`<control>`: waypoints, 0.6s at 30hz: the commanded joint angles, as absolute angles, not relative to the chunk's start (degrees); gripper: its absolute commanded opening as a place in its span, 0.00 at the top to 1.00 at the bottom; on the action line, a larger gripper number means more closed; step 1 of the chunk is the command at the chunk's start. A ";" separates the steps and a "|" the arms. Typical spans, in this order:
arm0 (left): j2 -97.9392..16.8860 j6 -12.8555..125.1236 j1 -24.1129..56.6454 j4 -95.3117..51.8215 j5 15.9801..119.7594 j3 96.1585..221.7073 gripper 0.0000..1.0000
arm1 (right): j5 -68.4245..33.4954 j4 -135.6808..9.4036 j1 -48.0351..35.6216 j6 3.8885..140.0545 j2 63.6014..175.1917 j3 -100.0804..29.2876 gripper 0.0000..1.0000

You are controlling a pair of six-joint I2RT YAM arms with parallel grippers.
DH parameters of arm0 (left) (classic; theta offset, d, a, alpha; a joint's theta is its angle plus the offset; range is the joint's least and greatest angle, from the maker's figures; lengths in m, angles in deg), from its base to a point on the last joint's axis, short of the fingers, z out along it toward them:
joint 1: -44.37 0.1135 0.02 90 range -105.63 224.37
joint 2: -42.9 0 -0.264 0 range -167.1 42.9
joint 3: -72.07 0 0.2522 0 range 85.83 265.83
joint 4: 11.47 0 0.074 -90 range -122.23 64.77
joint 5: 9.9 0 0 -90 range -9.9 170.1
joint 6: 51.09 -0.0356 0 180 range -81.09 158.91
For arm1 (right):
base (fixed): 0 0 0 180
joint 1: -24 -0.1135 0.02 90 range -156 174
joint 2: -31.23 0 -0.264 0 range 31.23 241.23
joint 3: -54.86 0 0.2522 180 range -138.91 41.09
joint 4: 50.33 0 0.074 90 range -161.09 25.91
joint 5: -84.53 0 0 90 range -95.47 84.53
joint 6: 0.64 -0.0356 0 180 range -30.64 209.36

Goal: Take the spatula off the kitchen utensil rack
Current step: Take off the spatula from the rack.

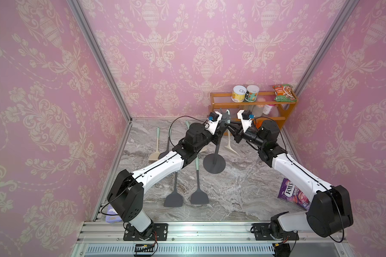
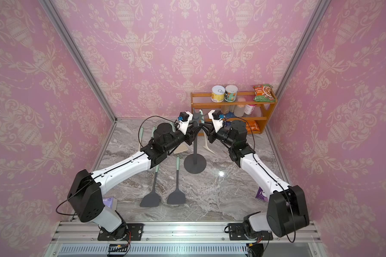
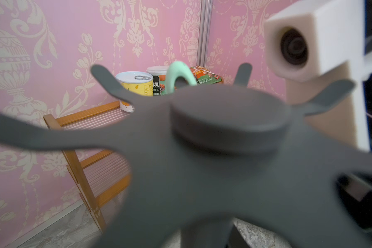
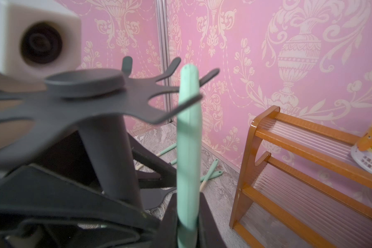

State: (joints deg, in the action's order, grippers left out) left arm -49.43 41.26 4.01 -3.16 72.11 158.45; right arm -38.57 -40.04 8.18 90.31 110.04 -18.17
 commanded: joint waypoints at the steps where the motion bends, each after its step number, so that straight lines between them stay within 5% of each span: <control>1: -48.68 39.88 4.70 -5.19 75.62 158.11 0.61 | -36.75 -41.45 7.71 92.45 107.94 -18.50 1.00; 18: -49.29 39.55 4.69 -6.58 73.86 159.28 0.61 | -26.71 -38.43 7.58 96.36 109.54 -22.01 1.00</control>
State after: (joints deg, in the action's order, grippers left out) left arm -49.43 41.09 4.07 -3.56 72.94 158.45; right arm -29.54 -42.29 7.57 95.09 109.75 -20.25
